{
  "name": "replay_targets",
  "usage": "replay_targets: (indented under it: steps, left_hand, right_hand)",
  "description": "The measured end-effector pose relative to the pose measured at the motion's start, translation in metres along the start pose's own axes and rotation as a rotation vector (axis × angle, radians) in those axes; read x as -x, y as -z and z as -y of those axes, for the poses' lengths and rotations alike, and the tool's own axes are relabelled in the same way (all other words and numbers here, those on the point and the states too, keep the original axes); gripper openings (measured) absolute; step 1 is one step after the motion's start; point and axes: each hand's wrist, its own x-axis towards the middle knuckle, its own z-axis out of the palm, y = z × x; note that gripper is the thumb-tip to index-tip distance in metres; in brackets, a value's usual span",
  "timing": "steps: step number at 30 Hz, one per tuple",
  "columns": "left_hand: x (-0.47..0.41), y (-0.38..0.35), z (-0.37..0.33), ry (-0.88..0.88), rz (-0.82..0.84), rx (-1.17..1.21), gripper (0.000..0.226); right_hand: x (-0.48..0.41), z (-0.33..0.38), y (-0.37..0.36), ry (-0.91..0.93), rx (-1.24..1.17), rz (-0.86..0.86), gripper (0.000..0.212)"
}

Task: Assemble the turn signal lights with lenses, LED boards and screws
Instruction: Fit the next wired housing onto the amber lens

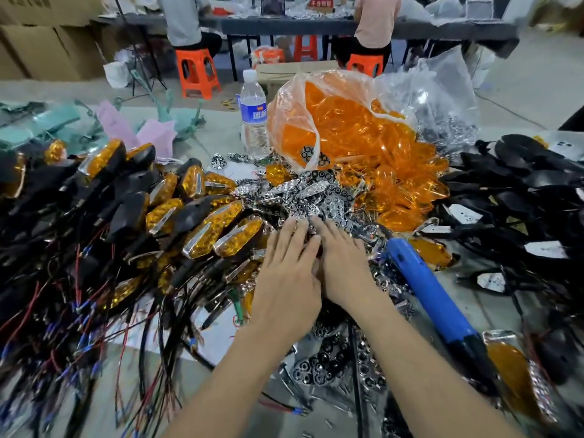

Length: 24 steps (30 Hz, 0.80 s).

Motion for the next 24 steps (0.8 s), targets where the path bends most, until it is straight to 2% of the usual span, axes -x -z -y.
replay_targets:
  steps: [4,9,13,15,19,21,24]
  left_hand:
    - [0.001,-0.009,-0.001,0.062,0.184,-0.002,0.07]
    - [-0.005,-0.009,-0.014,0.117,0.072,0.184,0.065]
    - [-0.014,-0.011,-0.034,0.19,0.051,0.404,0.065]
    - [-0.017,-0.008,-0.044,0.256,0.01,0.552,0.056]
    - [-0.031,-0.003,-0.057,0.493,0.034,0.935,0.028]
    - [-0.04,-0.005,-0.055,0.616,0.034,0.986,0.023]
    - [-0.042,-0.01,-0.047,0.743,0.004,0.897,0.025]
  right_hand:
    - [-0.008,-0.008,0.003,-0.021,-0.017,-0.12,0.049]
    - [0.008,-0.014,0.022,-0.044,-0.079,-0.268,0.023]
    - [0.03,-0.025,0.039,-0.125,-0.482,-0.256,0.01]
    - [0.038,-0.036,0.049,-0.138,-0.632,-0.258,0.008]
    - [0.042,-0.066,0.071,-0.137,-0.921,-0.008,0.013]
    - [0.038,-0.082,0.076,-0.16,-0.93,-0.024,0.013]
    - [0.019,-0.111,0.085,-0.188,-0.642,-0.234,0.018]
